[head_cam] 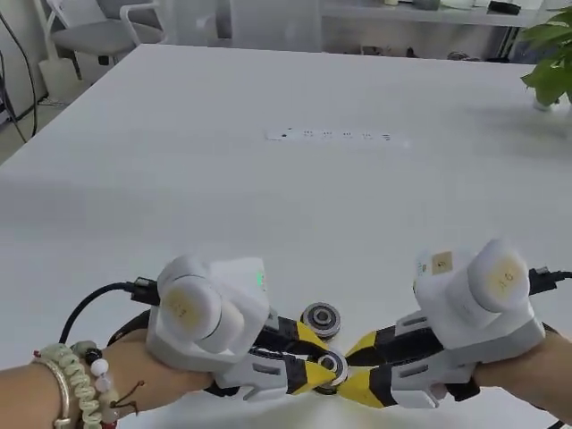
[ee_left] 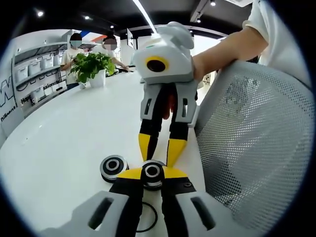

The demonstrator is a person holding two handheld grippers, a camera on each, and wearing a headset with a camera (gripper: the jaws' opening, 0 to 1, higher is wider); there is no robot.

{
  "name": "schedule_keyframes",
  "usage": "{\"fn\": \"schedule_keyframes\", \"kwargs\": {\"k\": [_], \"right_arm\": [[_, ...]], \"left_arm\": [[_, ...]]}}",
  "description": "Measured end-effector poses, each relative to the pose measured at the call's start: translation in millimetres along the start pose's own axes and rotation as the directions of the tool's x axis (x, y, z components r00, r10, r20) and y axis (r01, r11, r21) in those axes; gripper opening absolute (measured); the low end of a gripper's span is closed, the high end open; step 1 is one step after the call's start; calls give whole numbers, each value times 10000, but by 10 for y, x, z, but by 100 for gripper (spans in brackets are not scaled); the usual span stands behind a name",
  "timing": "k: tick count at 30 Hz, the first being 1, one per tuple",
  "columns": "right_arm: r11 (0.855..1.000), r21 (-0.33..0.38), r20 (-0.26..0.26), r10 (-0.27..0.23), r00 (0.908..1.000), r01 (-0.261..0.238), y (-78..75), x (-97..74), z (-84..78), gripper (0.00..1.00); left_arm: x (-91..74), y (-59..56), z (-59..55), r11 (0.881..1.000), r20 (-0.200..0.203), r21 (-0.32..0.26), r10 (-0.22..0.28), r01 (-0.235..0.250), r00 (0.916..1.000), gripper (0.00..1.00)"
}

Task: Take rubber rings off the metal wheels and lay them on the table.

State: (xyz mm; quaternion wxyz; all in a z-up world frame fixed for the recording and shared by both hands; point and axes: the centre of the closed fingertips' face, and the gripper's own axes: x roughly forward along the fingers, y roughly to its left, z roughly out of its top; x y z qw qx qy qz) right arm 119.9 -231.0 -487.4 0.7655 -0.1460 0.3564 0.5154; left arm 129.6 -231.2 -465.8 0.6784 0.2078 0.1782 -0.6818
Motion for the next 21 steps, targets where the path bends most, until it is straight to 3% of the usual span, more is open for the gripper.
{"fn": "schedule_keyframes", "kwargs": {"k": [9, 14, 18, 21], "right_arm": [[9996, -192, -72, -198, 9998, 197, -45, -29, -7, 0], [9995, -235, -181, -226, 9996, 221, -54, -19, -9, 0], [9991, 344, -253, -239, 9994, 248, -72, -12, -12, 0], [9945, 957, -675, -358, 9971, 422, -74, -12, -32, 0]], "left_arm": [[-9, -2, 7, 9999, 94, -98, 30, -29, 10000, 8], [-16, 0, 11, 9999, 167, -130, 41, -39, 9999, 8], [-19, 1, 11, 9999, 218, -155, 53, -49, 9997, 8], [-20, 2, 11, 9998, 232, -183, 88, -84, 9997, 8]]}}
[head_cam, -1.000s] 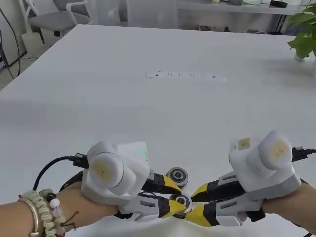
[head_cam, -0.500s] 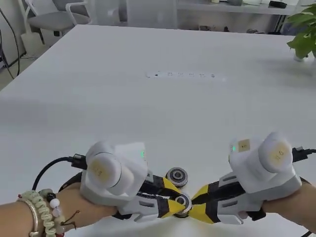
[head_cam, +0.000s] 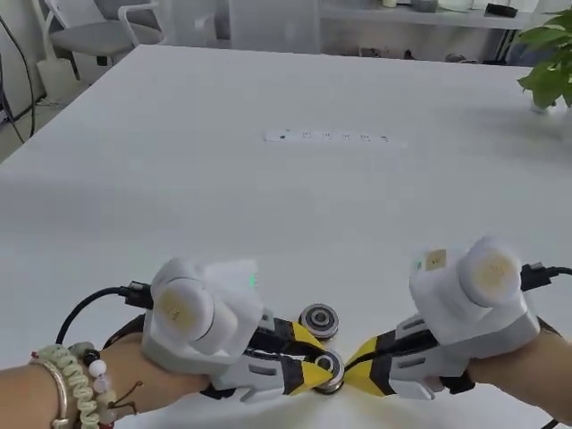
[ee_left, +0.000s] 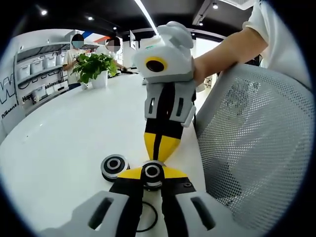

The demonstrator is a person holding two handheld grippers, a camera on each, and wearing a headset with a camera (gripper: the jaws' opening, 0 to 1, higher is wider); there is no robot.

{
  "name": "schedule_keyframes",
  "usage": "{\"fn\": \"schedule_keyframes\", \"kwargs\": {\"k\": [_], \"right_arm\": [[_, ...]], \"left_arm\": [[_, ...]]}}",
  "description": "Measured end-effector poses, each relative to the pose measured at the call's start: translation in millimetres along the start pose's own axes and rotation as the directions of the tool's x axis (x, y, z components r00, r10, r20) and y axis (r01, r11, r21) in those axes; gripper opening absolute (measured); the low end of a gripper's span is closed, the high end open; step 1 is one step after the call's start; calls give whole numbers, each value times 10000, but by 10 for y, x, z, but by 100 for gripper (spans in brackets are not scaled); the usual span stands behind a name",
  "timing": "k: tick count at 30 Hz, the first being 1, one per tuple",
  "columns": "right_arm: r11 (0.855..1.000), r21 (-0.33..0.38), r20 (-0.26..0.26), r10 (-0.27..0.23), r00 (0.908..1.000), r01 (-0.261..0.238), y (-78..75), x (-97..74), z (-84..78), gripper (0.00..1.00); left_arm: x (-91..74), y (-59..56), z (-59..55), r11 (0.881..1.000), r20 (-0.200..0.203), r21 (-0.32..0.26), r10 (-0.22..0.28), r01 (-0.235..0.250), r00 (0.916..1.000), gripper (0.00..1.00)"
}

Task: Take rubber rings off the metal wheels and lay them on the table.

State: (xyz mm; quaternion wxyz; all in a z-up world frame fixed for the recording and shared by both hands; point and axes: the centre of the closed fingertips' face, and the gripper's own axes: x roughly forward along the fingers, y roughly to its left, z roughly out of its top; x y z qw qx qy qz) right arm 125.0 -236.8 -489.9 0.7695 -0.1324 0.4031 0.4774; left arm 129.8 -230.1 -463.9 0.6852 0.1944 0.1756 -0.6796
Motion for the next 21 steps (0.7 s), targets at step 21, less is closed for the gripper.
{"fn": "schedule_keyframes", "kwargs": {"k": [21], "right_arm": [[8912, 4403, 1366, 534, 9892, -1089, -35, -63, 4, 0]], "left_arm": [[-8, -15, -15, 10000, -5, 1, 1, -1, 10000, 7]]}}
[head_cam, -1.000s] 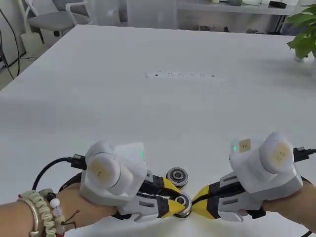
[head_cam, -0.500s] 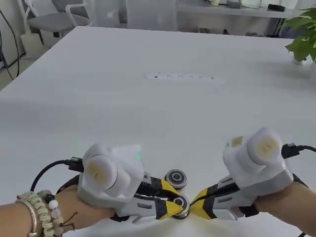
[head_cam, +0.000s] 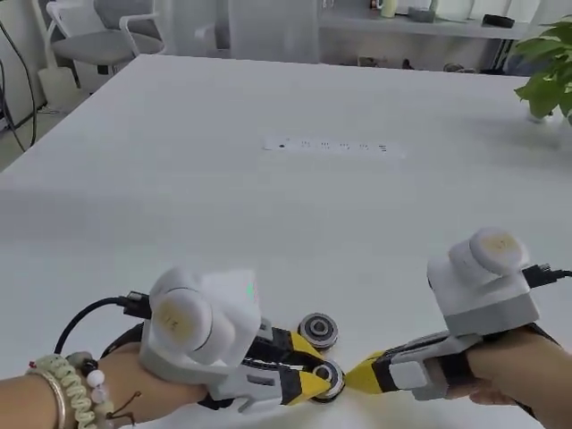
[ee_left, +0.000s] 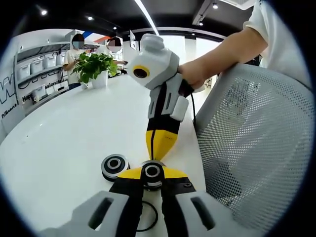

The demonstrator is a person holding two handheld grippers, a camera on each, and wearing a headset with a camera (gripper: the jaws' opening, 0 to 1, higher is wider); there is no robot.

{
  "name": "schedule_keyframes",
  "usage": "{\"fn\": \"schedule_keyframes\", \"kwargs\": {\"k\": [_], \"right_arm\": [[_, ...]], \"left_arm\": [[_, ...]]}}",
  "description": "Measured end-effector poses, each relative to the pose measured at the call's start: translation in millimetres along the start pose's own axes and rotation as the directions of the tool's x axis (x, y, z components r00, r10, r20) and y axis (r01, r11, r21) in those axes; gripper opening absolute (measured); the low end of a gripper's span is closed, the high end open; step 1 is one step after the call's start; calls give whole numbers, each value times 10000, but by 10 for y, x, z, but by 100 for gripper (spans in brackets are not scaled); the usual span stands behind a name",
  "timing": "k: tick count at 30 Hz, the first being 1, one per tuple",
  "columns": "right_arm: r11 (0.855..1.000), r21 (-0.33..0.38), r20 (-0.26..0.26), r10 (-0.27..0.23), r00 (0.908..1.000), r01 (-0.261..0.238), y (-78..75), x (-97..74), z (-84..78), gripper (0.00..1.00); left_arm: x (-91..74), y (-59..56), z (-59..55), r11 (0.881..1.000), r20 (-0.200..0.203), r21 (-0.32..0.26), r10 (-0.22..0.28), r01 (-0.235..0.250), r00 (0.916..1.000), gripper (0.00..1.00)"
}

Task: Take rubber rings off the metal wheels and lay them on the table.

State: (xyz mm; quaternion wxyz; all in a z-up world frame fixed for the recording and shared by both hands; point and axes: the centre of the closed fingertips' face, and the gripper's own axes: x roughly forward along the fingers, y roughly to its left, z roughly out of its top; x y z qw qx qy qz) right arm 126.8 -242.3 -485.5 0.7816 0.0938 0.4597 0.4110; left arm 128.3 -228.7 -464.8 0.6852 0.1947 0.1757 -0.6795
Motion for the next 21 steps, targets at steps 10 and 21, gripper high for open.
{"fn": "schedule_keyframes", "kwargs": {"k": [10, 21], "right_arm": [[9908, 1251, 470, 458, 9978, -514, 2, -9, 6, 0], [9857, 1430, 940, 763, 9926, -893, 50, -40, 94, 0]], "left_arm": [[3, 1, -2, 10000, 19, -20, 8, -8, 10000, 7], [1, 2, 1, 10000, 52, -22, -5, 6, 10000, 7]]}}
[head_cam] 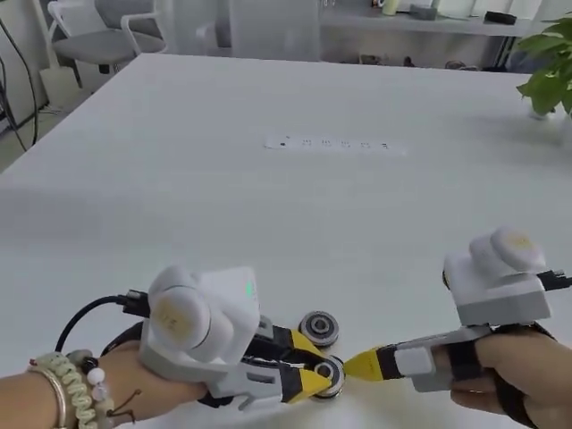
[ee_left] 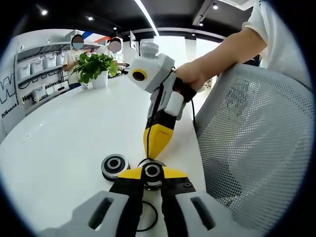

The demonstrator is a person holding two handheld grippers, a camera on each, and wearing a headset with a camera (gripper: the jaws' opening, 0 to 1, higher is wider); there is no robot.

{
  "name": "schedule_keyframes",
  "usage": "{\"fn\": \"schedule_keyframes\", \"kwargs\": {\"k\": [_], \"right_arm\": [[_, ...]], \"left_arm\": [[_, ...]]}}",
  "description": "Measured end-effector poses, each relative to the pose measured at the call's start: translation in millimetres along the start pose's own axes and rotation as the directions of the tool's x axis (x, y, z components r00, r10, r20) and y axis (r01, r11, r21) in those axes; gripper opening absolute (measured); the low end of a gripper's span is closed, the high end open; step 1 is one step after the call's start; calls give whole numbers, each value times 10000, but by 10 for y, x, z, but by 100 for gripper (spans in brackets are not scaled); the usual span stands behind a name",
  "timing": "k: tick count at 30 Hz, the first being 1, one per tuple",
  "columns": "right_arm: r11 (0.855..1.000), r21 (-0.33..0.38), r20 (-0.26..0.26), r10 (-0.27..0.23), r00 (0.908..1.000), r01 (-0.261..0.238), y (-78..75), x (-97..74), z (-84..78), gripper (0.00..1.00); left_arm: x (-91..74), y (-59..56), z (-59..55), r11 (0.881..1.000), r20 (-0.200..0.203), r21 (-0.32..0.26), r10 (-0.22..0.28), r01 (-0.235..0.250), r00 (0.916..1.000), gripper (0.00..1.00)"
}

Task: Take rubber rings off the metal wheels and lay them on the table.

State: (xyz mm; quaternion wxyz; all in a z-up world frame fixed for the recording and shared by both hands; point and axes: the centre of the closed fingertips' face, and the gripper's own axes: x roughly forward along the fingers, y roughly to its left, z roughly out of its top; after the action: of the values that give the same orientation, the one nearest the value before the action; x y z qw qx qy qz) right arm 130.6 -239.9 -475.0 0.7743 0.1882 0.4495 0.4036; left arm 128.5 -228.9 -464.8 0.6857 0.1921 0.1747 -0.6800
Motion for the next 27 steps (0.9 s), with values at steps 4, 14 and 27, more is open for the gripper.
{"fn": "schedule_keyframes", "kwargs": {"k": [4, 14, 27], "right_arm": [[9991, 414, -60, 20, 10000, -17, 7, 1, -1, 0], [9996, 266, -326, 11, 9995, -2, 57, -10, -4, 0], [9996, 182, -512, 210, 9985, -201, 114, 5, -17, 0]], "left_arm": [[-3, 3, 1, 10000, 0, 23, -3, 3, 10000, 7], [1, -5, 6, 9999, -84, 137, -61, 62, 9999, 7], [6, -23, 10, 9997, -88, 198, -150, 152, 9998, 7]]}}
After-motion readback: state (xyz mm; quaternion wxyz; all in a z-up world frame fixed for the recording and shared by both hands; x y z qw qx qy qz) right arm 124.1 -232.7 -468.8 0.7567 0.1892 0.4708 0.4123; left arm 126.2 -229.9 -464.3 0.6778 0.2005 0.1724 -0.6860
